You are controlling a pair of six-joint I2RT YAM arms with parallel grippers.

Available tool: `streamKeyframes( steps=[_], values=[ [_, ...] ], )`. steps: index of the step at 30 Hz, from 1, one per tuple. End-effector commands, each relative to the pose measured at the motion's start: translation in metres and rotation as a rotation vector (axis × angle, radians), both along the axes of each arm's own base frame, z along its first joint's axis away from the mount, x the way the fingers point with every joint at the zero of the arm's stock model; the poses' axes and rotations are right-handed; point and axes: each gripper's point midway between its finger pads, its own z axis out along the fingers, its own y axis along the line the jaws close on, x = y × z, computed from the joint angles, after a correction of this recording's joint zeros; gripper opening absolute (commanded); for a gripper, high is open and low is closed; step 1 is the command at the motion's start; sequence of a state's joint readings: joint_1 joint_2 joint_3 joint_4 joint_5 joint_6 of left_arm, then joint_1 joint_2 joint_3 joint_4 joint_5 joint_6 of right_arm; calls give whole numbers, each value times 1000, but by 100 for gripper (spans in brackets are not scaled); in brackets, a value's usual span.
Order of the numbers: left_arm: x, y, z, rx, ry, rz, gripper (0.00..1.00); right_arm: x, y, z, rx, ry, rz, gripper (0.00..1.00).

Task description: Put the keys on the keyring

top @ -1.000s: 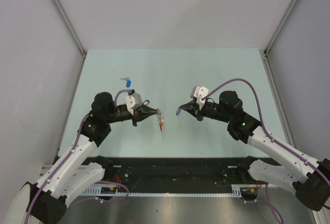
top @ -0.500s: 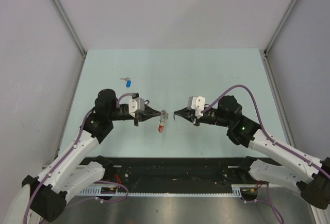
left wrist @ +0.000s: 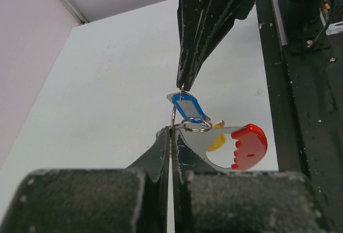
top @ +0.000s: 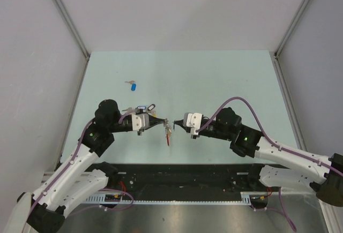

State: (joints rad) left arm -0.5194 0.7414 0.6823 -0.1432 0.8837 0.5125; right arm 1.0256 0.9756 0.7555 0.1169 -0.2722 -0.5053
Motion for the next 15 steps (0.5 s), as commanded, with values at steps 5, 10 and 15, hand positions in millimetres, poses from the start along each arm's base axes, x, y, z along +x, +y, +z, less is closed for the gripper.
streamKeyframes(
  steps=[5,10,15],
  values=[
    [4,1,1,19,-82,15,0,7,1,23,47,-93,-46,0],
    [5,2,0,26,-94,20,0,5,3,24,37,-101,-34,0],
    [7,2,1,29,-103,26,0,2,5,25,30,-107,-22,0]
  ],
)
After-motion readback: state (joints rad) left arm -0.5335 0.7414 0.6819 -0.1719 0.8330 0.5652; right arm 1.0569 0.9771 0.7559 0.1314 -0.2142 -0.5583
